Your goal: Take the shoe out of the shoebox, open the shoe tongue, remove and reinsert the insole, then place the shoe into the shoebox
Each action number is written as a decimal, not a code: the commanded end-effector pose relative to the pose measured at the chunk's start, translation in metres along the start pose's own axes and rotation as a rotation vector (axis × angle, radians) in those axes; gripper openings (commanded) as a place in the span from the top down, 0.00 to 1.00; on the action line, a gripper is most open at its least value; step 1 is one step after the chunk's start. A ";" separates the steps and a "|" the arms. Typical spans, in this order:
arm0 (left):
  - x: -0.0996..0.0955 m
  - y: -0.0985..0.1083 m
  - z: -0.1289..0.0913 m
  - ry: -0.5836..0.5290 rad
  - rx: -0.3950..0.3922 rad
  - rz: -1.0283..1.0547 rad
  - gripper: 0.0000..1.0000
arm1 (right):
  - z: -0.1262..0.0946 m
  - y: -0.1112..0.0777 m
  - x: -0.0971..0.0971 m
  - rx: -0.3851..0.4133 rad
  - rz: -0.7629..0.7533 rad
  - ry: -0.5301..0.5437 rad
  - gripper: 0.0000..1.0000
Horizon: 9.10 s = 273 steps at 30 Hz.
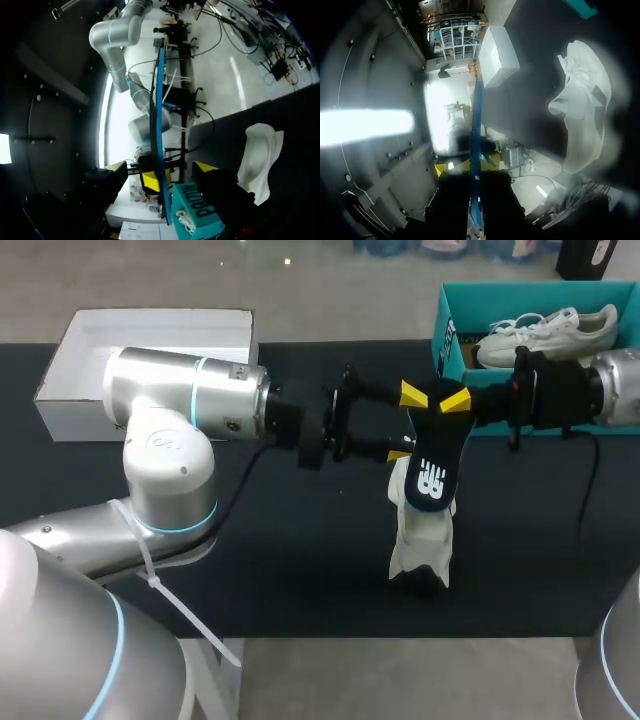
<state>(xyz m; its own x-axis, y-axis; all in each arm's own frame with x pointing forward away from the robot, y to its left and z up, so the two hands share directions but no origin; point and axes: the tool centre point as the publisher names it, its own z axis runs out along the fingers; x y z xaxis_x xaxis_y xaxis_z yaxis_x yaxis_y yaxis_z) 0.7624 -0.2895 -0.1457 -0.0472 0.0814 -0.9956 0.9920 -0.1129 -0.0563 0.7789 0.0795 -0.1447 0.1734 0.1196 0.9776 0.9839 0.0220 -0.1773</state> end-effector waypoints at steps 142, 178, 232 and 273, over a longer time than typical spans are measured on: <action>0.018 -0.067 -0.012 -0.005 -0.005 -0.293 1.00 | -0.172 -0.038 -0.033 0.072 -0.552 -0.958 0.00; 0.018 -0.067 -0.012 -0.005 -0.005 -0.293 1.00 | -0.172 -0.038 -0.033 0.072 -0.552 -0.958 0.00; 0.128 -0.062 0.013 0.272 0.288 -0.596 1.00 | -0.172 -0.038 -0.033 0.072 -0.552 -0.958 0.00; 0.187 0.015 0.039 0.505 0.110 -0.461 1.00 | -0.172 -0.038 -0.033 0.072 -0.552 -0.958 0.00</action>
<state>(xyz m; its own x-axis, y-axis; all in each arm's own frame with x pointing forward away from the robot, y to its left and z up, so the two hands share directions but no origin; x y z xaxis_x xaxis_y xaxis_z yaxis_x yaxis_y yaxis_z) 0.7658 -0.3091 -0.3338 -0.3844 0.5928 -0.7077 0.8501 -0.0717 -0.5218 0.7403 -0.0965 -0.1508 -0.4255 0.7923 0.4372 0.9047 0.3617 0.2249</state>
